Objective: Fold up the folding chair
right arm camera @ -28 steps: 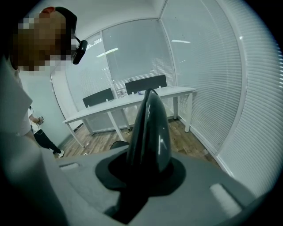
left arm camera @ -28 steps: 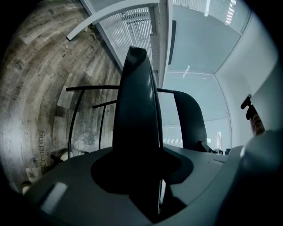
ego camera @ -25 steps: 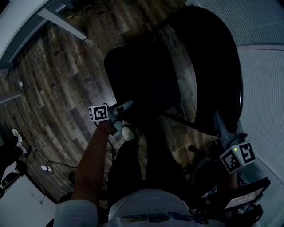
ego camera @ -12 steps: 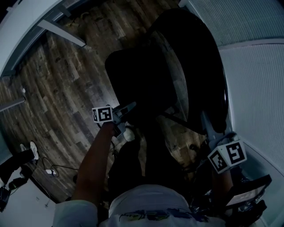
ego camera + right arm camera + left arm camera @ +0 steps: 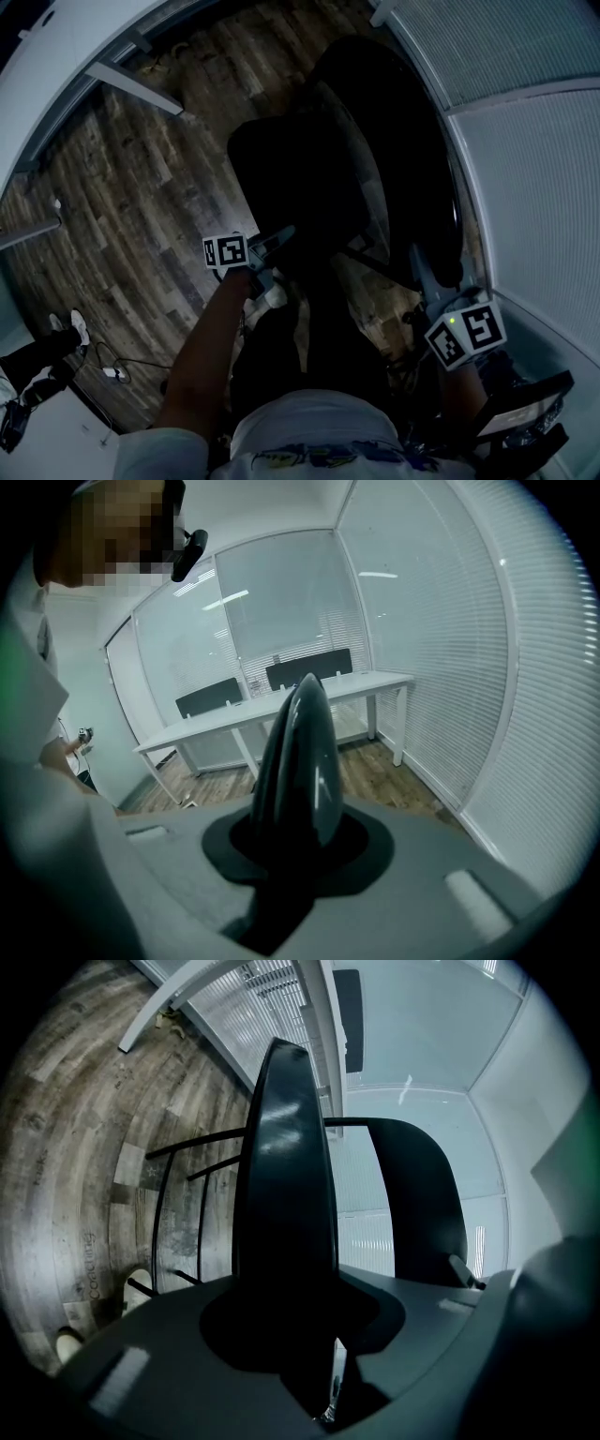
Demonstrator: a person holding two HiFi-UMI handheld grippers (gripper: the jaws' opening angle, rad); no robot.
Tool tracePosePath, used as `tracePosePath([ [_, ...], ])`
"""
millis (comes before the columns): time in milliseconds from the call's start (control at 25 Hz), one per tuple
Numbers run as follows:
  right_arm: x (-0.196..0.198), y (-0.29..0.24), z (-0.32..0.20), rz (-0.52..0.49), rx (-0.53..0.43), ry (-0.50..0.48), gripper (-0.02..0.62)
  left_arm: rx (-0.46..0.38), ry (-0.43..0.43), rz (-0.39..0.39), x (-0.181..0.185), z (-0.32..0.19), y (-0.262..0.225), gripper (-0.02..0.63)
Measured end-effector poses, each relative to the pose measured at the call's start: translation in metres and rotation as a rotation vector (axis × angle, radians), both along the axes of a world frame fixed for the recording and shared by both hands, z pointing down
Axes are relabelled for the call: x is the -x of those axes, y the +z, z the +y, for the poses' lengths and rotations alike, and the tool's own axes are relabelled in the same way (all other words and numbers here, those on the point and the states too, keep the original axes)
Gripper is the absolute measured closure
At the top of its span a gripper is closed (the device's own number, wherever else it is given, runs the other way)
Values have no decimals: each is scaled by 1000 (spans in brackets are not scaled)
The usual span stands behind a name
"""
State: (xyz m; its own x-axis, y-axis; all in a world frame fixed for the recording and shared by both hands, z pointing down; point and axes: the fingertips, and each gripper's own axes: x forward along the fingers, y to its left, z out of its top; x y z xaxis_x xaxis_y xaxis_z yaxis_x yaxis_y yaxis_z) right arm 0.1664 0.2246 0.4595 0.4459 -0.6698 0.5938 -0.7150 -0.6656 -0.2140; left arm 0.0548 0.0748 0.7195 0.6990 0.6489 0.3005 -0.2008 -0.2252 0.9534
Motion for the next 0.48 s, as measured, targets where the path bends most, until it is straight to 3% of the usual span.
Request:
tracePosePath([
  [480,4,-11,-2,-7,-16,12,522,-90,20,-81,-26,22,-23,483],
])
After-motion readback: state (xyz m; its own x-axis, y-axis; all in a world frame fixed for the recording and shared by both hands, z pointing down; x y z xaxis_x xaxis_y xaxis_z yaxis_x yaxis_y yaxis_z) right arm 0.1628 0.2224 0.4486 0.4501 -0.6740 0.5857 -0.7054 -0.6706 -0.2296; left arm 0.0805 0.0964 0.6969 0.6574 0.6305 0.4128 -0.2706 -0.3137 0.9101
